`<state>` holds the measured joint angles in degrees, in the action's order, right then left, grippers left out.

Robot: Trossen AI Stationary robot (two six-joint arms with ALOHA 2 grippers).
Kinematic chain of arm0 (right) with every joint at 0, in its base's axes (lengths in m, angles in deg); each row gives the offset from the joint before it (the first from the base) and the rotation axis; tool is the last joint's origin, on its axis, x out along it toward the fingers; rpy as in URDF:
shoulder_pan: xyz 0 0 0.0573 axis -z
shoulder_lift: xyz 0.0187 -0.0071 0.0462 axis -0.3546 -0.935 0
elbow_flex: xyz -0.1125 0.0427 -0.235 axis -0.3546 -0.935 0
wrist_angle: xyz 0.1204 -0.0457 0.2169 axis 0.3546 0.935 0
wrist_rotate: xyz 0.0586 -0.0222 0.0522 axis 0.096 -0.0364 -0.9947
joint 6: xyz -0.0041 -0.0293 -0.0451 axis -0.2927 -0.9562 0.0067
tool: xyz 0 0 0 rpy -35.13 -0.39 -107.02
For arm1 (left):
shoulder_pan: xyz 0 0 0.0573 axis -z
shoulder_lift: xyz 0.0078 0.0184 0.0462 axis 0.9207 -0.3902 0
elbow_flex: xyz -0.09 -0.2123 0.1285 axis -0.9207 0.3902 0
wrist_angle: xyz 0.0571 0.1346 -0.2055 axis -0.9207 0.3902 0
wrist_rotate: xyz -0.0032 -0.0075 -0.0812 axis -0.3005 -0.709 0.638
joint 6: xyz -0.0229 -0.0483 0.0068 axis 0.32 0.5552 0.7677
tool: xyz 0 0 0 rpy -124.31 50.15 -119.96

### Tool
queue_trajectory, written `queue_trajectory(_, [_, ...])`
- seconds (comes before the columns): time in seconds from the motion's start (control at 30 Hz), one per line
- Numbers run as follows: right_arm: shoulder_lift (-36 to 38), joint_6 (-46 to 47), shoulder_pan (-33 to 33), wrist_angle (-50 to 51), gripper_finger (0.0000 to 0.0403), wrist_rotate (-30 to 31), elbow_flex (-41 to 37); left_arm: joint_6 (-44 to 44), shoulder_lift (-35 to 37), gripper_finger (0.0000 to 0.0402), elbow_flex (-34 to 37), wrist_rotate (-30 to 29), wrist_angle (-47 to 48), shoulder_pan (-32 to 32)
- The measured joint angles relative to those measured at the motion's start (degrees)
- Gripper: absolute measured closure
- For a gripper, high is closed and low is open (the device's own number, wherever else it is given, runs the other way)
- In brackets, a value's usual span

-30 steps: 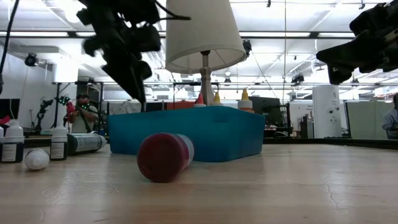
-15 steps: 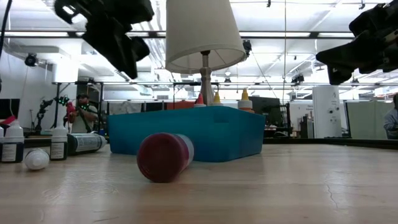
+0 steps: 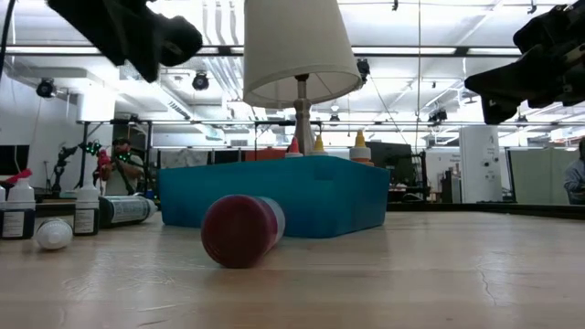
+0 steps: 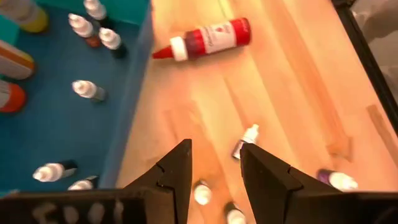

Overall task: Pick & Place food coloring
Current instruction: Put the small blue food coloring bottle into the blue container

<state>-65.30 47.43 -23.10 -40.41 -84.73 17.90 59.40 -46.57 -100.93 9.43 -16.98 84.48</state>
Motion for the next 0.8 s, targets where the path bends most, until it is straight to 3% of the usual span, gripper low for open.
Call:
queue_trajectory(0.4, [0.0,0.0,0.0,0.0,0.0394,0.0,0.0,1.8,-1.6,0.0293,0.1,-0.1,1.4,7.7])
queue_trajectory(0.8, [0.0,0.0,0.0,0.0,0.0394,0.0,0.0,-3.3,-7.7,0.0293,0.1,-0.1,-1.1,11.4])
